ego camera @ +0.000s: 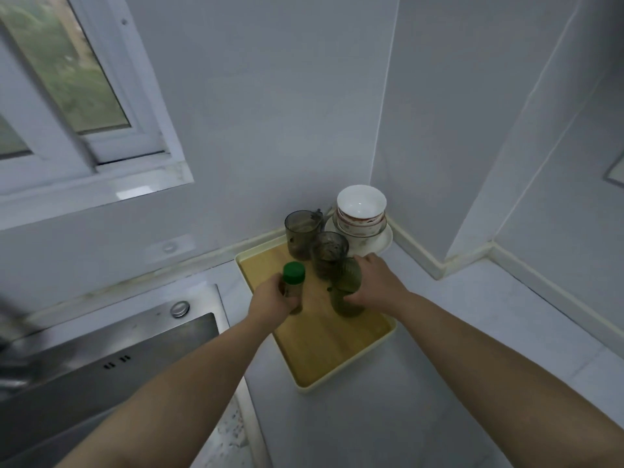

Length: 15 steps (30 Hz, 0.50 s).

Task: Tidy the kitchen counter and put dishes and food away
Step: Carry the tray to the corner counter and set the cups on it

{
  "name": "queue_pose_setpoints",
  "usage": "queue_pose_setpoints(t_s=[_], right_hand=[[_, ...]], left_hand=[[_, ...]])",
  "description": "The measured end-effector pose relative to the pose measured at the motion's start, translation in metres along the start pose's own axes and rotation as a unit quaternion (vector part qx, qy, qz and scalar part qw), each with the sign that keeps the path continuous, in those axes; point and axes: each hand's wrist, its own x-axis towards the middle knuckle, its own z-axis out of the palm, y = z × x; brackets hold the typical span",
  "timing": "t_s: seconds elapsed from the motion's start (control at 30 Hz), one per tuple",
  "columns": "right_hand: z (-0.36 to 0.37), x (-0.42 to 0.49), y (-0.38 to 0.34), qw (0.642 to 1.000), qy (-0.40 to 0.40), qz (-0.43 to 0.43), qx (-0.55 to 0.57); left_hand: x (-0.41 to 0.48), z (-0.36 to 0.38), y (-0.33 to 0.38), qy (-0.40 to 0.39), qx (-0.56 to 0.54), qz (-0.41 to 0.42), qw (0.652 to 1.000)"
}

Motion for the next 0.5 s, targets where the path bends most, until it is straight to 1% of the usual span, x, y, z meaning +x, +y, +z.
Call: queue_pose_setpoints(t_s=[0.17, 0.33, 0.5], right_hand=[[0.004, 0.009, -0.002, 1.0, 0.004, -0.01, -0.009], [0.003, 0.016, -0.004, 1.0, -0.013, -0.014, -0.021], [-0.004, 0.015, 0.002, 0.999, -0.021, -0.007, -0.028]], left_hand=[[0.009, -0.003, -0.005, 0.006, 0.005, -0.009, 1.0], [0.02, -0.006, -0.006, 0.017, -0.009, -0.022, 1.0], [0.022, 0.0, -0.005, -0.003, 0.005, -0.018, 1.0]])
